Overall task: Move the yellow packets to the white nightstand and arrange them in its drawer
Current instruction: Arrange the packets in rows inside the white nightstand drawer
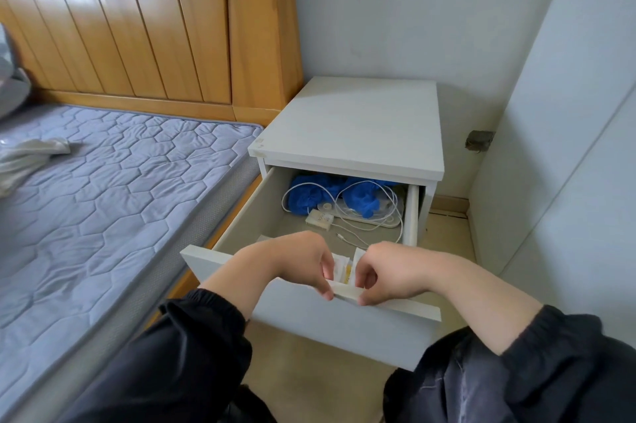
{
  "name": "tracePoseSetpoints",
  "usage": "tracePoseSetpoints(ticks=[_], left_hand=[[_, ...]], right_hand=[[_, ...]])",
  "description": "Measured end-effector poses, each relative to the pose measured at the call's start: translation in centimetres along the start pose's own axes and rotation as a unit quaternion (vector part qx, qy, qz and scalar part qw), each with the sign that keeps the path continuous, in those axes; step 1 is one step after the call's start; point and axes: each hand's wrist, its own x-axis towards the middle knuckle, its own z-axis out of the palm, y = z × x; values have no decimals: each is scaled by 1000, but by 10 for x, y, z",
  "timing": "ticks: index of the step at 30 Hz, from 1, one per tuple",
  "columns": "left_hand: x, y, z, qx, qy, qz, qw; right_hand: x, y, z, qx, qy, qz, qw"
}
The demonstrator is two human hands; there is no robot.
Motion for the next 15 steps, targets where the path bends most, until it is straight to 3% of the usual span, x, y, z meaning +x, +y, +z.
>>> tracePoseSetpoints(ticks=[11,15], left_hand=[[34,-2,-3,-54,129,-45,989],[45,-3,4,-56,197,-55,977]], right_hand=[[14,23,-16,-46,62,35,996],[28,36,1,-78,154,47,984]])
